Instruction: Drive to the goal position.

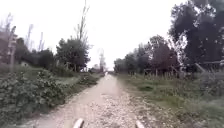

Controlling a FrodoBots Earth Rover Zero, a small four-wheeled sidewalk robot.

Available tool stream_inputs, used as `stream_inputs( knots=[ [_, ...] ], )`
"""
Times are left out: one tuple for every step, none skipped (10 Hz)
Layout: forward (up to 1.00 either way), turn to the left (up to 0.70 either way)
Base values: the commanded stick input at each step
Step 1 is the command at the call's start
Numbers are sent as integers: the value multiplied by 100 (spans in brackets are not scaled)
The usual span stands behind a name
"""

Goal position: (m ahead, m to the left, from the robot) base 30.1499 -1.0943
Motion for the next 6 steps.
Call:
stream_inputs(
  knots=[
    [50,0],
    [50,0],
    [50,0],
    [50,0],
    [50,0],
    [50,0]
  ],
)
